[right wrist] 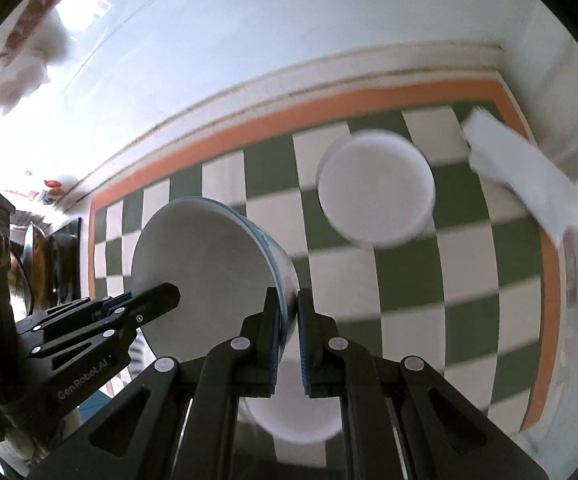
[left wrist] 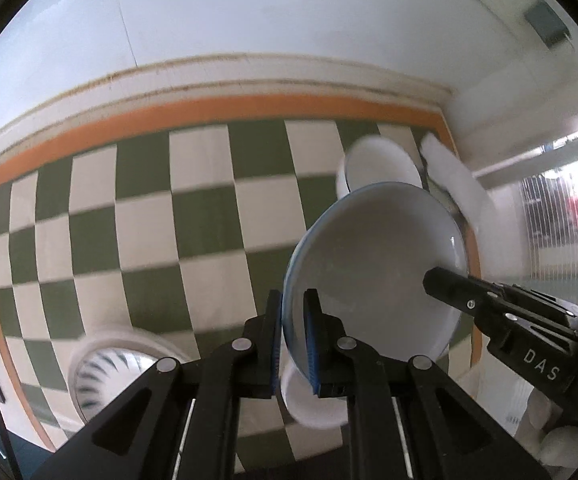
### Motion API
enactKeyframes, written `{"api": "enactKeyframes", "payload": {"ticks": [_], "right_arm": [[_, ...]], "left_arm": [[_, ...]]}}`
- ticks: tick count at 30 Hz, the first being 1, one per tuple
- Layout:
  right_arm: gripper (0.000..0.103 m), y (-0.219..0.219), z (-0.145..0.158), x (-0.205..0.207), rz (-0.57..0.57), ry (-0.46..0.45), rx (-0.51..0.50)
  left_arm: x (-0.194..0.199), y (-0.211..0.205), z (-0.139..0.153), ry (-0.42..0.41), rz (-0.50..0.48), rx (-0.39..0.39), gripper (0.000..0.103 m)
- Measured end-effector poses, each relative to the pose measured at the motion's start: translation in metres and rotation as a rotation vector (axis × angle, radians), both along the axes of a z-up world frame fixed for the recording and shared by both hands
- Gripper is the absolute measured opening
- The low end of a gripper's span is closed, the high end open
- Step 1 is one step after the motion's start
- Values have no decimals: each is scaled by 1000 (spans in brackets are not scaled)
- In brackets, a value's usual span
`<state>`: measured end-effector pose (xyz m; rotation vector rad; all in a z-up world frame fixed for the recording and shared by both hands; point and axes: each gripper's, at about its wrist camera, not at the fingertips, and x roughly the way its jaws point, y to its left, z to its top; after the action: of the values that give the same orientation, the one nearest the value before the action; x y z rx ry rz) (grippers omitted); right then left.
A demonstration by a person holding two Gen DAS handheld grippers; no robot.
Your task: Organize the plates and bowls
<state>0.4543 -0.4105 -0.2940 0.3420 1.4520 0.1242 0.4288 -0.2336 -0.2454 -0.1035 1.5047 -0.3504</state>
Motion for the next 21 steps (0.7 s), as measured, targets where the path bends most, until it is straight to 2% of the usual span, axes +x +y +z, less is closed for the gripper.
{"api": "enactKeyframes", "payload": {"ticks": [3,9,21], "right_arm": [[10,-5,-4,-32,-17,20,6],[10,-8,-31,-80,-33,76,9],[10,-17,-76,-109,-53,166,22]], "left_arm": [[-25,-3,-7,24,-30,-3,9],[-60,-12,-33,74,-81,28,9],[-83,-29,-65,117,-142,87,9]]}}
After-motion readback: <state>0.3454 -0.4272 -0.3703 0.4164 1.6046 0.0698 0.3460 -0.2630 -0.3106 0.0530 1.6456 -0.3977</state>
